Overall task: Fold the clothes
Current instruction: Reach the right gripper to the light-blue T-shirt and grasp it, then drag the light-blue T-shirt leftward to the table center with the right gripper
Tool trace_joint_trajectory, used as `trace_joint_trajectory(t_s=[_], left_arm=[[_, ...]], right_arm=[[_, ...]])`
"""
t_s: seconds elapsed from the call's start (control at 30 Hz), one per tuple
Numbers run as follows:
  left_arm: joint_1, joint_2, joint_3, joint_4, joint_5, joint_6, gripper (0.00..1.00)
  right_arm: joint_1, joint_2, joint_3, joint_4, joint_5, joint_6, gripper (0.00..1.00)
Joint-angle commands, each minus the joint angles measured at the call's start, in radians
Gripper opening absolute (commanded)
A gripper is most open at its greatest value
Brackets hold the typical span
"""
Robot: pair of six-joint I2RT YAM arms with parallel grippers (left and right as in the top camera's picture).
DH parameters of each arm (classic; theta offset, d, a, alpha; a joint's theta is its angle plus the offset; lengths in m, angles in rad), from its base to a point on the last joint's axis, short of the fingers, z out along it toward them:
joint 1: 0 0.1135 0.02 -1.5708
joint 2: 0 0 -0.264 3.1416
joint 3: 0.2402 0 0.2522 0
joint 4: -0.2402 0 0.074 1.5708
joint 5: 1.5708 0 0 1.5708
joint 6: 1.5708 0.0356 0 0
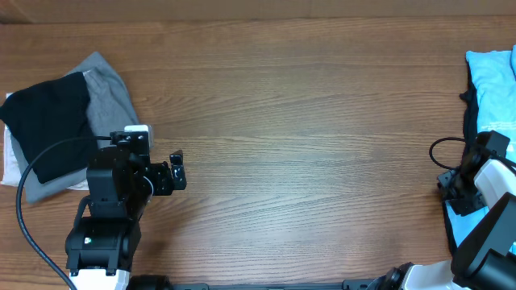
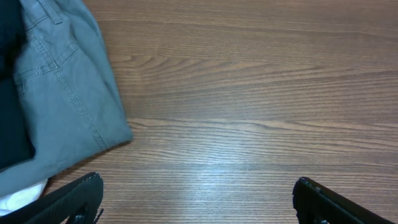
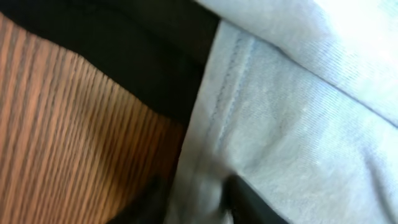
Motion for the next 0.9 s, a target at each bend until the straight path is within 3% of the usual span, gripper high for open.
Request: trace_joint_trajectory(t_s=[0.0, 0.13, 0.3, 0.57, 0.77, 0.87], left_arm=[[-0.006, -0.001, 0.027, 0.005, 0.008, 0.008, 1.0], [-0.006, -0.001, 0.027, 0.005, 0.008, 0.008, 1.0], [-0.006, -0.001, 0.027, 0.005, 0.008, 0.008, 1.0], [-0.006, -0.001, 0.027, 0.005, 0.008, 0.008, 1.0], [-0.006, -0.001, 0.027, 0.008, 0.008, 0.008, 1.0], [-0.006, -0.001, 0.027, 0.009, 0.008, 0.008, 1.0]], right_arm=[[-0.005, 0.003, -0.009, 0.006, 0.008, 0.008, 0.25], [-0.005, 0.003, -0.009, 0.006, 0.008, 0.008, 0.04], [-0.005, 0.002, 0.033, -0.035, 0.007, 0.008, 0.04], [-0.005, -0.033, 0.408, -0.285, -0.008, -0.01, 0.04], [-0.001, -0.034, 0.638, -0.381, -0.16, -0.188, 0.04], [0.014, -0.035, 0.708, -0.401, -0.359, -0.354, 0.04]])
